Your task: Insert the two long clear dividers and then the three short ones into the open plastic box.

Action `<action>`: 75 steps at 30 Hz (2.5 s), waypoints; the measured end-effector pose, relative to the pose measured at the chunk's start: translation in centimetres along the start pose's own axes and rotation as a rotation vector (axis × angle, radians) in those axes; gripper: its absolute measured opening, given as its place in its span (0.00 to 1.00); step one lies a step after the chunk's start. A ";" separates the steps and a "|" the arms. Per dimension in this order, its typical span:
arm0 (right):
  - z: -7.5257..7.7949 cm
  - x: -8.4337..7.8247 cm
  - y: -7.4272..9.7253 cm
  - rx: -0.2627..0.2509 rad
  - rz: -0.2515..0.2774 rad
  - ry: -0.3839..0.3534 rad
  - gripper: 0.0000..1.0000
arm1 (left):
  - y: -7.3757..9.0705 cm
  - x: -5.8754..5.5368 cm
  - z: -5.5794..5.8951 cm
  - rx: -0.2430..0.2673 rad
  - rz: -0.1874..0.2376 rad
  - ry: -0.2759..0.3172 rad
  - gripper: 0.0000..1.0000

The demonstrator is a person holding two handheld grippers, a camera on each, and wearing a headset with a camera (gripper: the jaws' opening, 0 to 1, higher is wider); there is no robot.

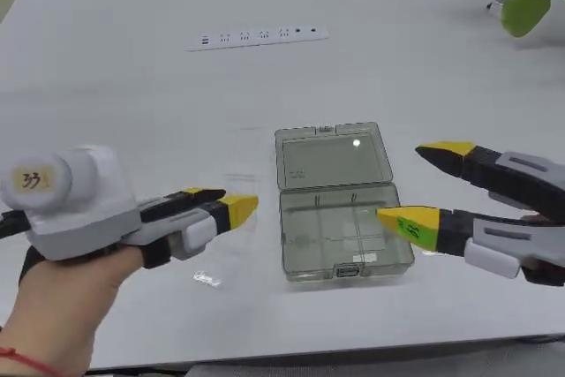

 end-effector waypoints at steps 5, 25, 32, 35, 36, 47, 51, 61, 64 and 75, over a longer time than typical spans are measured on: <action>-0.1 0.0 -0.8 -0.028 0.014 -0.070 0.44 | -0.1 0.0 2.3 -0.039 0.015 -0.003 0.30; -1.3 -0.4 -3.1 -0.069 0.029 -0.240 0.20 | -0.6 -0.5 7.3 -0.128 0.042 -0.060 0.30; -1.2 -1.0 -3.7 -0.086 0.020 -0.275 0.16 | -0.6 -0.4 7.5 -0.127 0.042 -0.101 0.30; -1.2 -1.2 -4.0 -0.091 0.015 -0.292 0.15 | -0.6 -0.4 7.7 -0.126 0.042 -0.115 0.30; -1.2 -1.4 -4.0 -0.091 0.013 -0.304 0.14 | -0.6 -0.3 7.7 -0.125 0.045 -0.121 0.30; -1.4 -1.3 -4.3 -0.122 0.048 -0.373 0.08 | -0.6 0.1 7.9 -0.113 0.059 -0.158 0.30; -1.3 -1.1 -4.3 -0.133 0.069 -0.403 0.06 | -0.5 0.4 8.1 -0.118 0.076 -0.177 0.30; -0.9 -1.0 -4.2 -0.130 0.070 -0.412 0.06 | -0.6 0.3 8.4 -0.132 0.066 -0.174 0.35; -0.9 -1.1 -4.3 -0.128 0.066 -0.414 0.06 | -0.6 0.3 8.3 -0.134 0.060 -0.172 0.35; -0.8 -1.4 -4.2 -0.127 0.056 -0.422 0.06 | -0.7 -0.1 8.3 -0.149 0.040 -0.158 0.36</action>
Point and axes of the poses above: the centre of the closed fingertips' face, and the gripper's own axes: y roughly backward along the fingers, z roughly to its right, x roughly out of its top, the point moved 5 cm from there along y, roughly backward along the fingers, and after that the axes turned 14 degrees about x, right-handed, at the moved point
